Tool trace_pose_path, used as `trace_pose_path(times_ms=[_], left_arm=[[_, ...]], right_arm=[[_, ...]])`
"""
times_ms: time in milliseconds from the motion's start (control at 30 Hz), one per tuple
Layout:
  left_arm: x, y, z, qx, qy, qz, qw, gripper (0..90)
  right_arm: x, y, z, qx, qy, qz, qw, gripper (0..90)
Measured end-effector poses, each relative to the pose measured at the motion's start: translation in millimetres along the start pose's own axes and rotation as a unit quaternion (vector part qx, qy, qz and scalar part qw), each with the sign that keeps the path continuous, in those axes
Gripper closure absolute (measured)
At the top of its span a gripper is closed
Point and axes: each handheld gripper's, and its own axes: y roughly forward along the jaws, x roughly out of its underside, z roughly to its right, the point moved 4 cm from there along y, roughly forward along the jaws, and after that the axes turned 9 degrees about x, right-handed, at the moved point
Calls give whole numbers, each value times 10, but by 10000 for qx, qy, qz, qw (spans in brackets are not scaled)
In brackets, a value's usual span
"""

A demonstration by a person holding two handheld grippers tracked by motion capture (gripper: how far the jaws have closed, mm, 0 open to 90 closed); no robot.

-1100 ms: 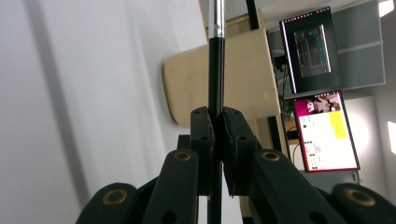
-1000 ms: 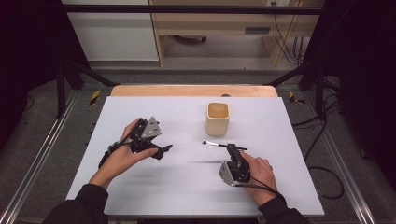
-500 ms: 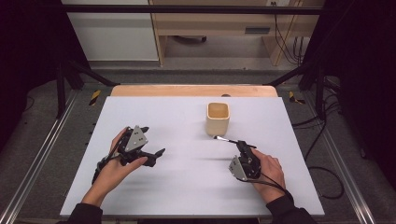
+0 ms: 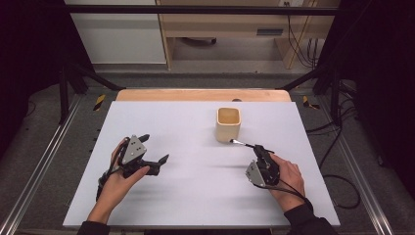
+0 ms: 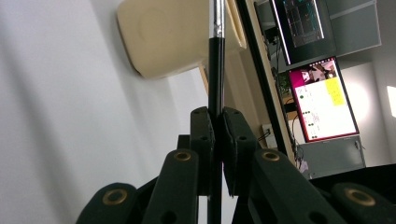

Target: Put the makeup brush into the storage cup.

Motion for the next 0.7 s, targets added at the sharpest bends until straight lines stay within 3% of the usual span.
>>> trace_pose_path(times_ms=[200, 433, 500, 700], left_arm=[[100, -38, -19, -117, -225, 208, 9995, 52], [192, -76, -24, -211, -272, 345, 9988, 52], [210, -80, -30, -252, -201, 393, 9987, 54], [275, -91, -16, -237, -281, 394, 9985, 66]], right_arm=[[20, 0, 49, 3, 189, -24, 9998, 838], [37, 13, 90, 29, 239, -51, 9997, 838], [38, 17, 95, -3, 242, -37, 9997, 839], [15, 28, 114, -24, 476, -17, 9989, 838]])
